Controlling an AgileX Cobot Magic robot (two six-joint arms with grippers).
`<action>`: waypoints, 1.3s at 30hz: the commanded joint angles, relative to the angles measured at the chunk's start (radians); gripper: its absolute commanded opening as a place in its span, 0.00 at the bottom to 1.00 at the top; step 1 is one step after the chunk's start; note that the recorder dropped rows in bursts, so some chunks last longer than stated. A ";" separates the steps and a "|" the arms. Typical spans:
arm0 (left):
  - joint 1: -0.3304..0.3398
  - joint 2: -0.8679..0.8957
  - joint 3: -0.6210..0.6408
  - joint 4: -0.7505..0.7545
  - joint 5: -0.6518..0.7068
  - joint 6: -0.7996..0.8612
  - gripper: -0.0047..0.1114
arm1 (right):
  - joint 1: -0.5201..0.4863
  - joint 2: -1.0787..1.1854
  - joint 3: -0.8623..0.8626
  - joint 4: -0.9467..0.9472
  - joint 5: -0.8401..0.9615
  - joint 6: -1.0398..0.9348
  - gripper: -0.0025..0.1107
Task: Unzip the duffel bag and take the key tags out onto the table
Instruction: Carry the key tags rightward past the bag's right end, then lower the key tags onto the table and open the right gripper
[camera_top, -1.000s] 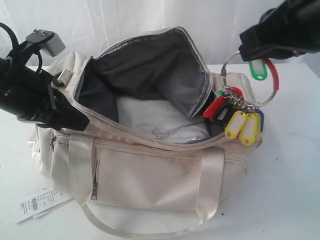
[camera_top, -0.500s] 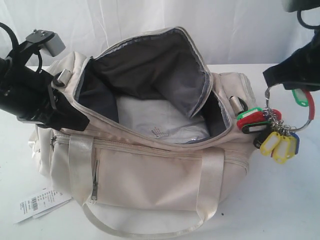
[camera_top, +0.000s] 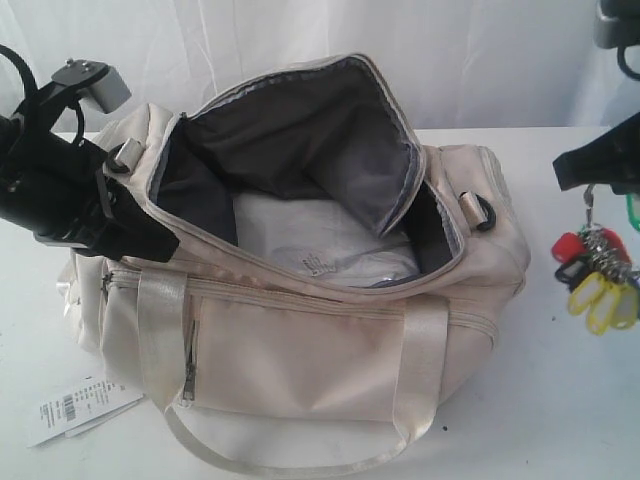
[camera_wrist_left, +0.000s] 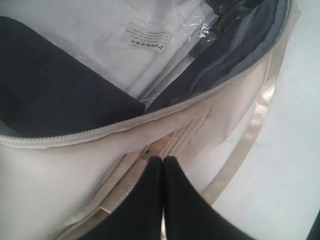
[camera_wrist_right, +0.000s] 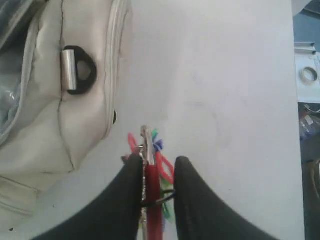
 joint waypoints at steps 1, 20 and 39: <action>-0.003 -0.003 0.005 -0.021 0.016 -0.002 0.04 | -0.008 0.001 0.076 -0.011 -0.049 0.022 0.02; -0.003 -0.003 0.005 -0.021 0.014 0.000 0.04 | -0.008 0.060 0.255 0.076 -0.272 0.046 0.02; -0.003 -0.003 0.005 -0.023 0.016 0.000 0.04 | -0.008 0.150 0.255 0.151 -0.315 0.015 0.35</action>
